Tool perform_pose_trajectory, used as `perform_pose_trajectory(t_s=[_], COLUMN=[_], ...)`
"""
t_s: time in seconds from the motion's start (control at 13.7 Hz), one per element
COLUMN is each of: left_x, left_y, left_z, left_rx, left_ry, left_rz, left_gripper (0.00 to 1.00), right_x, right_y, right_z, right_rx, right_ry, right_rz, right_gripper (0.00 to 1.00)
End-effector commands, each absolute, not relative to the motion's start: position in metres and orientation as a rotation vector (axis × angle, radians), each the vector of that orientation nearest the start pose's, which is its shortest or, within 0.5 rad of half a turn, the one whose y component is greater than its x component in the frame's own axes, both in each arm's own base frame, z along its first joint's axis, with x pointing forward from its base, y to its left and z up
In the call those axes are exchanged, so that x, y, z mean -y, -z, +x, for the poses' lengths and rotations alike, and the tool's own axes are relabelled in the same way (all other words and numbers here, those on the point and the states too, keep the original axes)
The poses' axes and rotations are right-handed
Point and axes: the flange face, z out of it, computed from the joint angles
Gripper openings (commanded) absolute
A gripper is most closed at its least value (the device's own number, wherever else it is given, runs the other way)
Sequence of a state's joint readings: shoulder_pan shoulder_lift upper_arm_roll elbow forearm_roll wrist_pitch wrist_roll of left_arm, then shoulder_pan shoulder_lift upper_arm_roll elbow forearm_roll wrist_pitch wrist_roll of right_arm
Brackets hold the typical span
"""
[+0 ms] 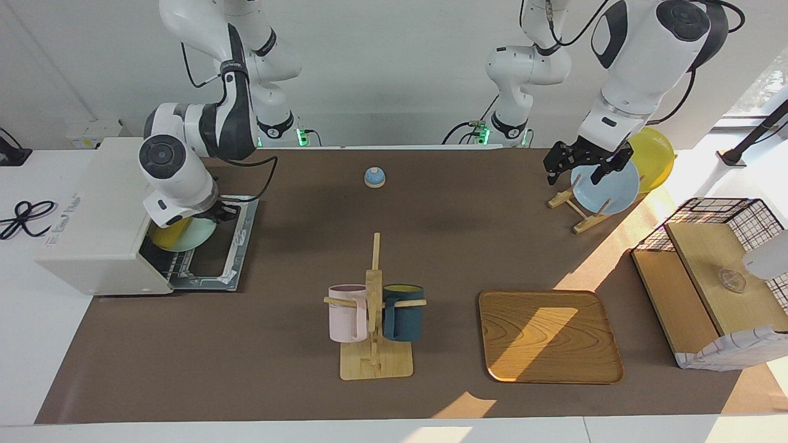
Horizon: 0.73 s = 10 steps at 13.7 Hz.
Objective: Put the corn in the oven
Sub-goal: 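Insert the corn into the oven with the right gripper and release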
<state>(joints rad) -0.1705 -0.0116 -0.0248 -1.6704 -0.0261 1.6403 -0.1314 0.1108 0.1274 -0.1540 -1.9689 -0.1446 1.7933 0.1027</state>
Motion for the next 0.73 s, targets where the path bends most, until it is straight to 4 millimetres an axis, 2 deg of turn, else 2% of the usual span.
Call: perform_pose_trajectory(t_s=[0.0,0.15,0.37,0.44,0.51,0.66], left_x=[0.106,0.106,0.106,0.107,0.107,0.106], left_y=[-0.592,-0.592,-0.592,-0.592,-0.592,-0.592], left_z=[0.538,0.538,0.538,0.538,0.538,0.538], left_rx=[-0.092,-0.092,-0.092,-0.094,-0.094,-0.092], left_ry=[-0.016,-0.016,-0.016,-0.016,-0.016,-0.016], left_rz=[-3.176,-3.176,-3.176,-3.176,-3.176,-3.176], left_gripper=[1.0,1.0,1.0,1.0,1.0,1.0], right_x=[0.047,0.06,0.061,0.061,0.061,0.062], right_y=[-0.373,-0.366,-0.364,-0.364,-0.364,-0.366], right_z=[0.531,0.525,0.526,0.525,0.525,0.527], right_rx=[-0.059,-0.027,-0.021,-0.024,-0.024,-0.015], right_ry=[-0.436,-0.405,-0.383,-0.385,-0.385,-0.386], right_rz=[-3.265,-3.257,-3.259,-3.259,-3.259,-3.258], right_gripper=[0.0,0.0,0.0,0.06,0.22,0.36])
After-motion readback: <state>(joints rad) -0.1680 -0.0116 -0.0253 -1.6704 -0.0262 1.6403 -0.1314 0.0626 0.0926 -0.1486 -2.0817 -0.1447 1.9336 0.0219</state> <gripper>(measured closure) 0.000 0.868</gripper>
